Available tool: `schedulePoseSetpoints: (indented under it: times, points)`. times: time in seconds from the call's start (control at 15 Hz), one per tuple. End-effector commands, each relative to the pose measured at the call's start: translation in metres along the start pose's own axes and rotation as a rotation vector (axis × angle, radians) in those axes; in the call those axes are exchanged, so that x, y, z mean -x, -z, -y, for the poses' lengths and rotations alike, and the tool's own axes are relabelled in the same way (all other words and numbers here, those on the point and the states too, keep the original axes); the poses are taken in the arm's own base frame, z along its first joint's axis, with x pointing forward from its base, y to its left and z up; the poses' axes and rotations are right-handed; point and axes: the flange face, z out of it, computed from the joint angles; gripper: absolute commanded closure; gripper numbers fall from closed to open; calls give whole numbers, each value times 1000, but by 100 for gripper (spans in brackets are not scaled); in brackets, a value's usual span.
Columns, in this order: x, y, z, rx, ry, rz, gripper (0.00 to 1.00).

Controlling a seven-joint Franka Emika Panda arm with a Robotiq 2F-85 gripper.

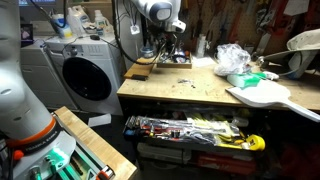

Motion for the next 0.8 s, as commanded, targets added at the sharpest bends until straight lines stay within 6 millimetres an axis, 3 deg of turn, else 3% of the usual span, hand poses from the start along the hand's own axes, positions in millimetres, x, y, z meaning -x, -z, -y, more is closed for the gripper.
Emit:
schedulePoseSetpoints:
  times: [0.0,0.4,0.6,0.67,0.73]
  points:
    - [41,27,-33,35,189,60,0]
    - [92,78,-68,60,513,92,0]
    - [118,90,-77,30,667,136,0]
    - [90,85,-68,39,577,104,0]
    - [94,89,-70,36,588,103,0]
